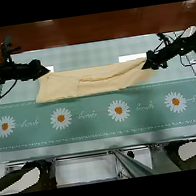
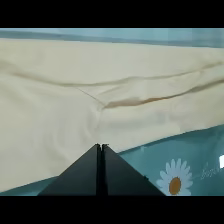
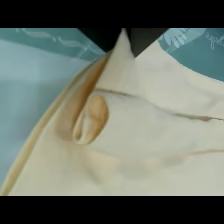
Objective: Fold the shirts.
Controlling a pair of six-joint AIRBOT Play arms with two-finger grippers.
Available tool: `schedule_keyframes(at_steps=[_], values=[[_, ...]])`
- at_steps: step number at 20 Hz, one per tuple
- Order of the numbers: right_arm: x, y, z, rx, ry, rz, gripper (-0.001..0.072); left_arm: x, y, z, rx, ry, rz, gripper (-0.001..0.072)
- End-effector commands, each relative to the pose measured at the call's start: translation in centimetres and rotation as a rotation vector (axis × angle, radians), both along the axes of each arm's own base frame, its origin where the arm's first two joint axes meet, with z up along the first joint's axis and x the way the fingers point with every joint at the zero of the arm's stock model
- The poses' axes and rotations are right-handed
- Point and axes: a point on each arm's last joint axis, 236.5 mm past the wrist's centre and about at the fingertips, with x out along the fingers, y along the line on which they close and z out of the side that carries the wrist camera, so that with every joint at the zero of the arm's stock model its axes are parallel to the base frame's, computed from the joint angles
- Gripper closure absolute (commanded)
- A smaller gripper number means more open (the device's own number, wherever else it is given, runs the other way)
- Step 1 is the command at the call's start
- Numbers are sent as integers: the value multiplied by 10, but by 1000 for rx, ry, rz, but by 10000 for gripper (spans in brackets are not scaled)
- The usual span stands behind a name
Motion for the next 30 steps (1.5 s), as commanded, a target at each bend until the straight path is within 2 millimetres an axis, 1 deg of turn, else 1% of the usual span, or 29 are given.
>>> schedule_keyframes(at_steps=[1, 3, 5, 6, 7, 8, 9, 12, 14, 15, 17, 19, 22, 23, 24, 25, 26, 27, 28, 29, 30], values=[[-42, -20, 35, -124, -68, 8, 678, -17, -35, 1, 3, -20, -142, 684], [-80, -19, 54, -152, -120, -5, 678, -29, -73, 1, 6, -37, -228, 684], [-120, -13, 70, -168, -165, -25, 678, -41, -124, 1, 8, -80, -314, 684], [-139, -8, 76, -170, -180, -42, 677, -49, -153, -3, 9, -103, -356, 684], [-158, -3, 83, -172, -200, -60, 678, -55, -180, -10, 6, -116, -378, 685], [-175, 1, 90, -172, -220, -75, 678, -59, -204, -21, 7, -118, -391, 685], [-188, 4, 96, -174, -238, -92, 677, -62, -227, -37, 15, -108, -407, 685], [-217, 12, 116, -174, -286, -114, 677, -79, -288, -90, 18, 12, -460, 685], [-227, 15, 122, -175, -296, -110, 677, -92, -321, -119, 20, 82, -485, 685], [-231, 16, 123, -174, -295, -111, 677, -104, -336, -133, 22, 124, -504, 685], [-233, 18, 123, -168, -290, -111, 677, -132, -361, -152, 29, 184, -563, 684], [-230, 18, 125, -166, -303, -119, 677, -166, -383, -160, 24, 223, -634, 685], [-223, 22, 130, -141, -334, -132, 677, -213, -408, -164, 32, 236, -733, 685], [-220, 23, 133, -132, -345, -137, 677, -225, -411, -163, 35, 242, -762, 684], [-219, 24, 134, -127, -349, -138, 677, -231, -414, -159, 33, 240, -777, 684], [-219, 25, 134, -123, -349, -137, 677, -227, -415, -154, 25, 234, -776, 684], [-220, 26, 134, -119, -348, -135, 677, -213, -413, -145, 13, 224, -760, 684], [-220, 27, 135, -115, -348, -132, 677, -194, -407, -134, -1, 214, -735, 684], [-220, 30, 137, -102, -351, -130, 677, -171, -398, -122, -16, 202, -702, 684], [-218, 34, 140, -80, -361, -128, 677, -142, -382, -108, -32, 187, -656, 684], [-216, 41, 146, -45, -381, -121, 677, -113, -361, -91, -48, 175, -606, 684]])
